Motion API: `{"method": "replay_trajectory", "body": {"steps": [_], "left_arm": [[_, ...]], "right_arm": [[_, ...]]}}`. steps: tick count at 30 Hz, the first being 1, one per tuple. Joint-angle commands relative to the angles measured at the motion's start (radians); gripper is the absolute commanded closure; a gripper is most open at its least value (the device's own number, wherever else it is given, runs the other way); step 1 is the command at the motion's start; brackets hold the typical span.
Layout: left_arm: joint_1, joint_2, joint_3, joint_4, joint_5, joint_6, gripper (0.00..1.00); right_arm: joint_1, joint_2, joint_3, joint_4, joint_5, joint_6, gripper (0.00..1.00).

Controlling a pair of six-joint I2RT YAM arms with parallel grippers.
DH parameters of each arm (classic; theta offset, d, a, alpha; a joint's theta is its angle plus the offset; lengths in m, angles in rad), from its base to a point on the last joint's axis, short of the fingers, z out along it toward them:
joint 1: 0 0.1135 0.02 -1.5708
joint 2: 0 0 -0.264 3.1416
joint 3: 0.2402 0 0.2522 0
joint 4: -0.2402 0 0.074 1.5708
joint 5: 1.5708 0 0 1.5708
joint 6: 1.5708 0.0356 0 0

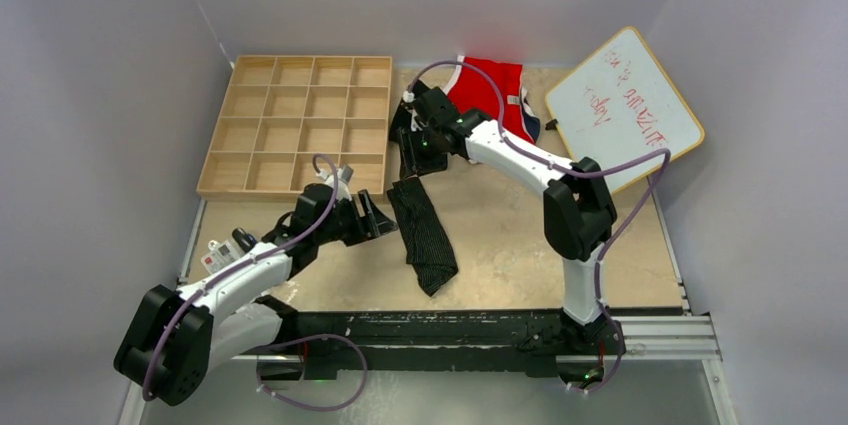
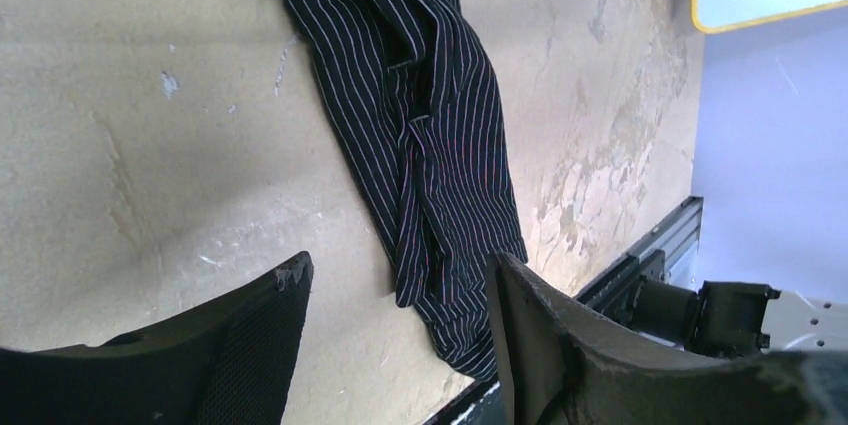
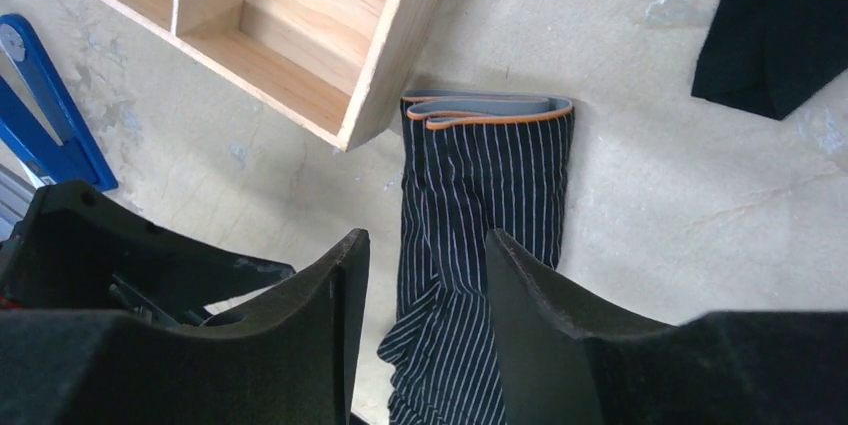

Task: Roll the underwear
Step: Fold the underwear at the center of the board.

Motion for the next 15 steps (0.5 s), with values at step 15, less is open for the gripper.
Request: {"method": "replay_trajectory", "body": {"steps": [15], "left_arm": [[-0.143, 0.190, 0.004, 0.144, 0.167, 0.025, 0.39]], "right_arm": [[-0.014, -0.172, -0.320, 0.079, 0.054, 0.022, 0.55]]}}
